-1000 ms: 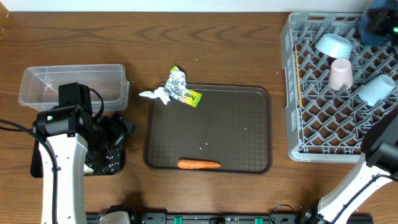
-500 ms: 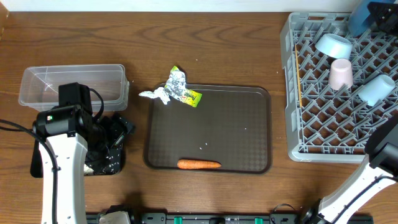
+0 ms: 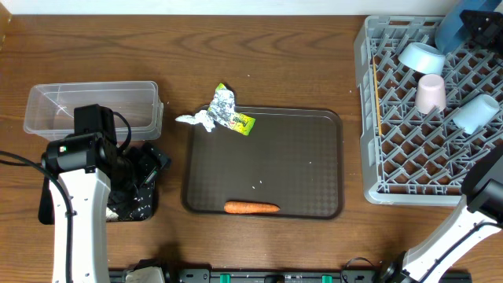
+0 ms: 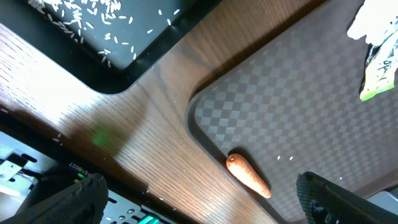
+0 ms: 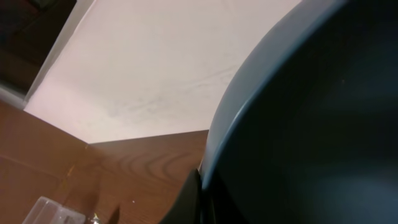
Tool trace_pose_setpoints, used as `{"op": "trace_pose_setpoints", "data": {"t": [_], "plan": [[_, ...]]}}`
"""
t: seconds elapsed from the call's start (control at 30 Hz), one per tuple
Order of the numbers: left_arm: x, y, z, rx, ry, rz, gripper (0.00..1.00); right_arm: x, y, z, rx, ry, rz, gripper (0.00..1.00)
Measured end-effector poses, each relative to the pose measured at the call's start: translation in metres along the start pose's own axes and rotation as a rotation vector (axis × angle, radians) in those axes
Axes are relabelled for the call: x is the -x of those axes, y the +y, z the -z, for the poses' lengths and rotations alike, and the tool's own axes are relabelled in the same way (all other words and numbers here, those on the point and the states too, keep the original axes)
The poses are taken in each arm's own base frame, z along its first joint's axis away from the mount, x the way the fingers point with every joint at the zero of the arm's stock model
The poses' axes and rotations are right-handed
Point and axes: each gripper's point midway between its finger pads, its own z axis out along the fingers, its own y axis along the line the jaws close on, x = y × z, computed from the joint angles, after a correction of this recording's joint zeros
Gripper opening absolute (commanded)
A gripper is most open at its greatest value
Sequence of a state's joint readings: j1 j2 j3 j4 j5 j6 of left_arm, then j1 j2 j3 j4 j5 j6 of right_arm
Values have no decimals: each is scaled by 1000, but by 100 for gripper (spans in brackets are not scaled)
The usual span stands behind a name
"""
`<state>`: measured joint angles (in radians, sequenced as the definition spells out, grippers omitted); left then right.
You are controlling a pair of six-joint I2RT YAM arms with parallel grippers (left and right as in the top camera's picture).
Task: Sort waste into correct bins and load items into the dishwasher rack
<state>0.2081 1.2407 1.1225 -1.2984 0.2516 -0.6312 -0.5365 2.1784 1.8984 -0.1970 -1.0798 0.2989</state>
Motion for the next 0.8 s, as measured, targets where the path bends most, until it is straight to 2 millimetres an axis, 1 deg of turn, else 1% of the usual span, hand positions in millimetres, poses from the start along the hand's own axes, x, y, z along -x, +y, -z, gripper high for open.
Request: {"op": "trace_pose_setpoints", "data": {"t": [0.2,0.3,0.4,0.53,0.6,0.63,0.7,0.8], "plan": [[0,0,0,0,0,0,100,-3,-6,1,-12,3,-13,1],[0,0,0,0,0,0,100,-1,-9,5,-17,-1,-15,1],[0,0,0,0,0,0,100,2,-15,15,-21,-12,-37,1],[0,0,0,0,0,0,100,7,-35,40,-67,-41,-96,1],[0,0,0,0,0,0,100,7,-42,52,-78,-49,-126,2],[0,0,0,-1,0,0,100,6,-44,56,-79,-48,-145,4],[0,0,0,0,0,0,100,6,-48,62,-85,-52,-169,13],[0,0,0,0,0,0,100,7,-53,68,-100,-60,-190,36]]}}
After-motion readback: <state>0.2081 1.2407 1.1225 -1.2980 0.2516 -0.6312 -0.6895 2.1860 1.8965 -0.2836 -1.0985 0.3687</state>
